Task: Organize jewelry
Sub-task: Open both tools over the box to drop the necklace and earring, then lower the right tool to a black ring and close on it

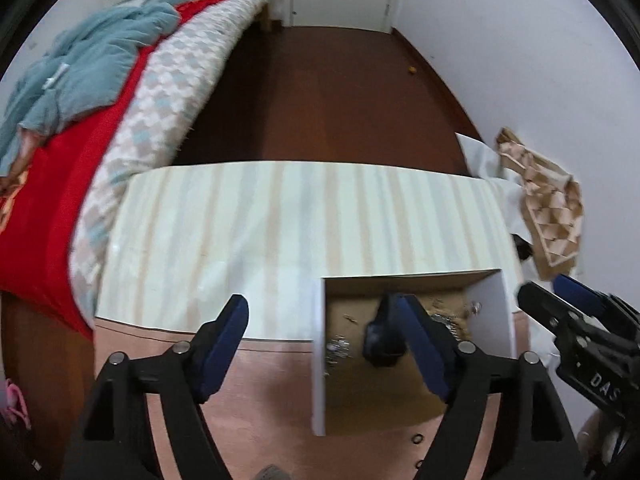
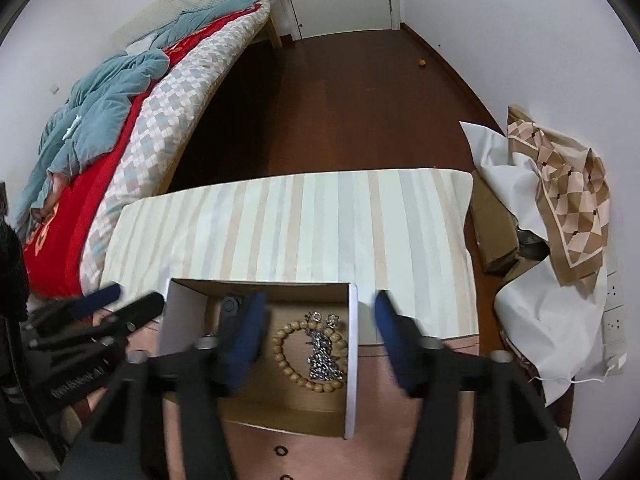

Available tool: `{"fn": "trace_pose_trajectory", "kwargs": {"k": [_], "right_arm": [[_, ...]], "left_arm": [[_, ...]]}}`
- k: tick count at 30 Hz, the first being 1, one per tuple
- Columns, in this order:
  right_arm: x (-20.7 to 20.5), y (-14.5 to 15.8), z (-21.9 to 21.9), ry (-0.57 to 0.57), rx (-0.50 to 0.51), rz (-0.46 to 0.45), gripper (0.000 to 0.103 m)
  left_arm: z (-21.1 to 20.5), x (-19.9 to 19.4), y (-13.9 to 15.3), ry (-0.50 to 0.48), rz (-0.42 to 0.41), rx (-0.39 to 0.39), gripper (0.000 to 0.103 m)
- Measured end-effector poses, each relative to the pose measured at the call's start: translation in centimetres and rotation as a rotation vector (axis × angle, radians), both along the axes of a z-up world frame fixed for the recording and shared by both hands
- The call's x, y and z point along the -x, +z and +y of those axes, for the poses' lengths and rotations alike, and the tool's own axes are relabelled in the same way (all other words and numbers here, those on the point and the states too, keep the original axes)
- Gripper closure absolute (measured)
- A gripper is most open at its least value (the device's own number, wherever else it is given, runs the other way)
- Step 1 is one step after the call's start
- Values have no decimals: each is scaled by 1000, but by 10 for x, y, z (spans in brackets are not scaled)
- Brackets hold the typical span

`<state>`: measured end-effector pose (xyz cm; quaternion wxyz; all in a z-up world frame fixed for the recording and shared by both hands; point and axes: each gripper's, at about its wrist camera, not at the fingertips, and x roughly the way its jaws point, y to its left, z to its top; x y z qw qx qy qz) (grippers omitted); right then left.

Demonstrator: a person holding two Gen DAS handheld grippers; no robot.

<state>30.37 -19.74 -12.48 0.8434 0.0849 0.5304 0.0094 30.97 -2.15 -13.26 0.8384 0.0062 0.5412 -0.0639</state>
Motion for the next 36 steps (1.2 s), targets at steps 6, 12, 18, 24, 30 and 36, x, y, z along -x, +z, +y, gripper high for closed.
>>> {"fn": "trace_pose_trajectory", "kwargs": {"k": [6,12,18,24,30,36], "right_arm": [[18,-7,7,-3,109,30,3],[44,-18,18,-3,192,56,0],[64,-11,25,-14,223,38,0],[85,8,29,-27,213,-1,0],[111,37,34,-40,221,-70,0],[142,65,36,-54,216,-130,0]], "left_arm": [[10,15,-5,43,-21,-97,0],[15,45,-9,40,-45,-139,0],[21,67,-1,56,-71,-136,0],[24,96,26,80,-146,-131,0],[27,127,56,90,-236,-143,0],[30,156,77,86,-285,-122,0]]}}
